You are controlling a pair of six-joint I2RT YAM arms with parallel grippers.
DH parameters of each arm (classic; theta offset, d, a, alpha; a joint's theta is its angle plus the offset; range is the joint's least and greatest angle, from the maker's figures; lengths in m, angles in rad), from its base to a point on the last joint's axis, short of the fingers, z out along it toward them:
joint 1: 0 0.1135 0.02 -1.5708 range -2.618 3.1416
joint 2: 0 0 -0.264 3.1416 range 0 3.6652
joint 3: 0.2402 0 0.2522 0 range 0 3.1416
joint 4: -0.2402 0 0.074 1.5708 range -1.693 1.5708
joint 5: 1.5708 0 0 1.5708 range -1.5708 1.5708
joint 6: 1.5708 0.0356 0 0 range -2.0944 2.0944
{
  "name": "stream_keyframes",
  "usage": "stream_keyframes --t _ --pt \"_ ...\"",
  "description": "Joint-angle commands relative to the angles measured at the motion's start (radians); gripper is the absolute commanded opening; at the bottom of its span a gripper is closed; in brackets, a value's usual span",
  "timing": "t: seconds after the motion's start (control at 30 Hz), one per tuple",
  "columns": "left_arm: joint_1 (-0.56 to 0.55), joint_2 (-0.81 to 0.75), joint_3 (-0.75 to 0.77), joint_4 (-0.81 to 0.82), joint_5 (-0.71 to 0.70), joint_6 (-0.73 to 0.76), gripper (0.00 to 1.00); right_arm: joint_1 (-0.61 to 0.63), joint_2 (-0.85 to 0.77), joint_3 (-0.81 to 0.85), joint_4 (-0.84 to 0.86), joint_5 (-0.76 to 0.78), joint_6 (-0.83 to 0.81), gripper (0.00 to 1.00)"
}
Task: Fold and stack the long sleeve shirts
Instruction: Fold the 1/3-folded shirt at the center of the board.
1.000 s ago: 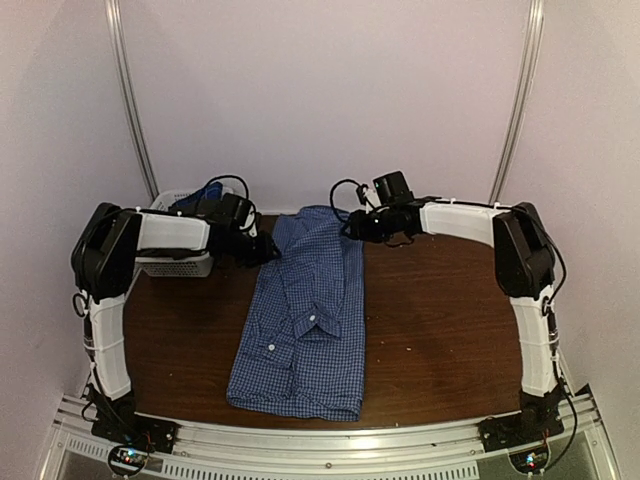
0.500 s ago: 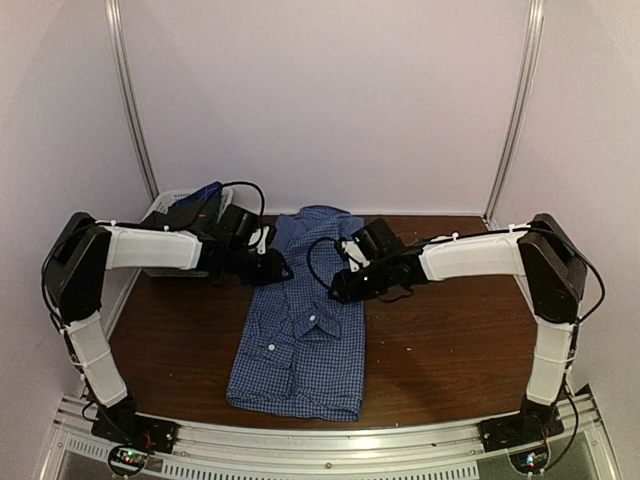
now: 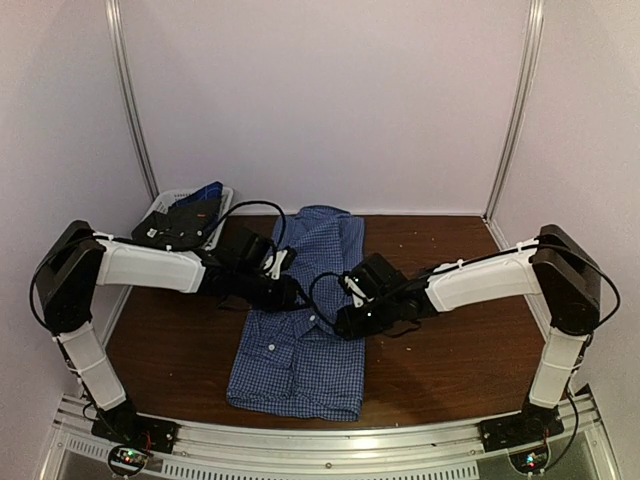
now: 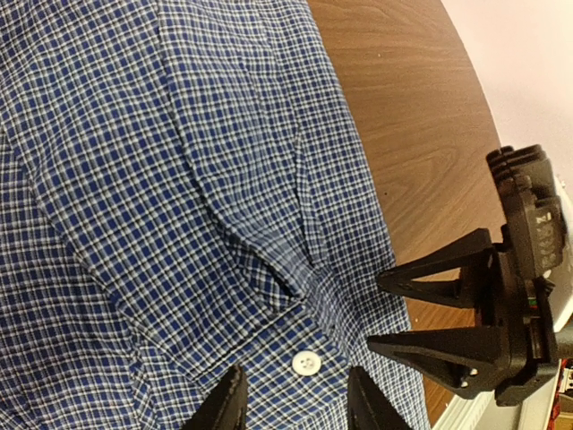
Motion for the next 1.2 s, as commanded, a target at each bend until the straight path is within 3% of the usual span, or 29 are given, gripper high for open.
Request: stream_keyframes --t 0.0,0.3,1.17 --pt "-0.007 -0.004 -0.012 0.070 0.019 -0.016 0.40 0.018 0.011 -0.007 0.034 0.047 0.038 0.50" --pt "-0.008 -0.004 -0.039 0.068 0.012 -0.017 0.39 0.041 0.059 0.049 0.009 0.104 0.039 0.60" --pt "-0.008 0.042 -0.054 0.079 0.019 -0.013 0.37 0.062 0.168 0.133 0.020 0.214 0.061 0.72"
